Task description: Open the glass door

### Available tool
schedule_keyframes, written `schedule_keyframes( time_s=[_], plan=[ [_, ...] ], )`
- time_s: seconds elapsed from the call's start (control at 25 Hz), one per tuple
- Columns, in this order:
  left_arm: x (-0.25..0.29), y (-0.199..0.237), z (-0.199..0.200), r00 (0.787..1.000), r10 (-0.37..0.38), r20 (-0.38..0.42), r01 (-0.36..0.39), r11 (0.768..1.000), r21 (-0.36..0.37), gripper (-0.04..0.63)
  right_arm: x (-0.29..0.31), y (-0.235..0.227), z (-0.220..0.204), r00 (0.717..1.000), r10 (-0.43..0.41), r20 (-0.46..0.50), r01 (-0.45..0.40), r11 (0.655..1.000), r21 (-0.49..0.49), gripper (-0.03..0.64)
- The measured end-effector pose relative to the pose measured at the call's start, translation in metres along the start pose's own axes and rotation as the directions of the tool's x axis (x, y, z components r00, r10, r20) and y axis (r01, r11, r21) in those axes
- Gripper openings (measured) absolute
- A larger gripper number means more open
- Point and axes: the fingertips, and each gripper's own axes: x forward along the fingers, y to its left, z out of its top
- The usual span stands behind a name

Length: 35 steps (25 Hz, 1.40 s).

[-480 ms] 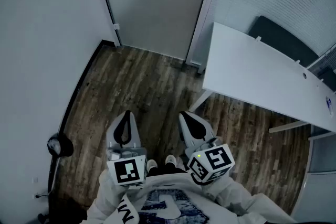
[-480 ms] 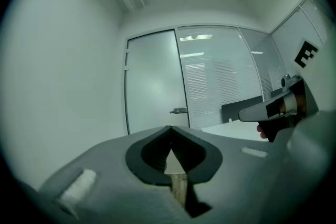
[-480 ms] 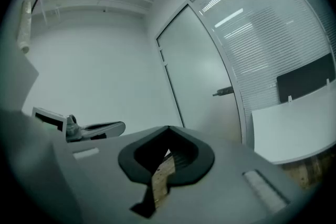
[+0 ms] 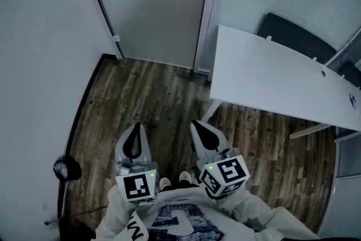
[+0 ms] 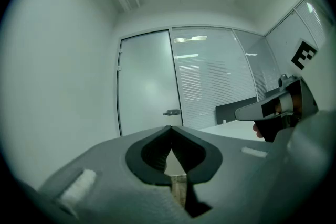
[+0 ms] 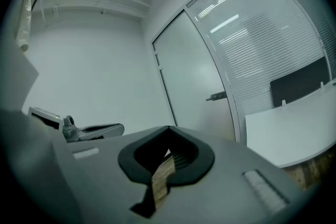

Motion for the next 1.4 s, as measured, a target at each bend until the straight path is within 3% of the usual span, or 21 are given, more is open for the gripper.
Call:
schedule_keyframes(
  time_s=[0.6, 0.84, 1.4],
  plan=[
    [0.041, -0.033, 0.016, 1.0, -0.017, 0.017, 0.017, 0.999, 0.029, 0.005, 0.006, -0.059, 0.036, 0.995, -0.033, 0.09, 0.031, 0.999, 0.027, 0.002],
    [0.081, -0.015, 0.015, 0.999, -0.027, 0.023, 0.027, 0.999, 0.025, 0.006, 0.048, -0.067, 0.045, 0.995, -0.039, 0.096, 0.038, 0.999, 0.017, 0.002],
    [0.233, 0.082, 0.009, 0.982, -0.188, 0.013, 0.188, 0.982, 0.01, 0.006, 0.209, -0.076, 0.069, 0.978, -0.182, 0.099, 0.182, 0.983, 0.013, 0.002]
  ],
)
